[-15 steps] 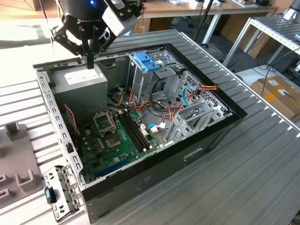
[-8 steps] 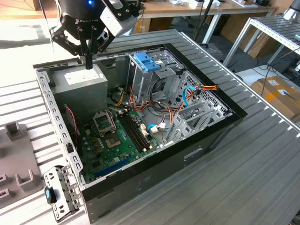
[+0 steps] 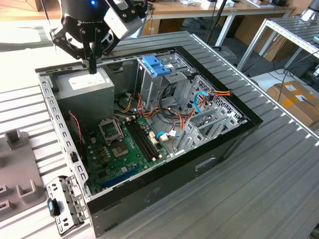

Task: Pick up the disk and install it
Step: 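Reach for the disk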

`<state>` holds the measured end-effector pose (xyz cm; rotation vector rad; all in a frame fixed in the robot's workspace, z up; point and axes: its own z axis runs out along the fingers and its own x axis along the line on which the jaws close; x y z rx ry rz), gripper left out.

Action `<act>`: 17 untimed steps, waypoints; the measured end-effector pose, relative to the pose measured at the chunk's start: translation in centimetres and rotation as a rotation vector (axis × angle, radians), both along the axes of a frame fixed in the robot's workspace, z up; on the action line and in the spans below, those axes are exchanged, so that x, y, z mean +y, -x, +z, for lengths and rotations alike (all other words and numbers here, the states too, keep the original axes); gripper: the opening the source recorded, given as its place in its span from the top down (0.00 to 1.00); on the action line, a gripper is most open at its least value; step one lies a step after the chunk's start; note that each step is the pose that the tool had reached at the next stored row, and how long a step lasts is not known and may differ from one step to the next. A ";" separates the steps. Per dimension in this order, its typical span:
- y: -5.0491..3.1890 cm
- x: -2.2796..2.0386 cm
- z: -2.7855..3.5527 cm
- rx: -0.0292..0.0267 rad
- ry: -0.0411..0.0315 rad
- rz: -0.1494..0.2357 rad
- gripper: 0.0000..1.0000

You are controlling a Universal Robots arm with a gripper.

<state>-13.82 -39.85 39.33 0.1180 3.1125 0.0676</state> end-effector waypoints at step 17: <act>1.25 0.00 0.00 0.0000 0.0000 0.000 0.89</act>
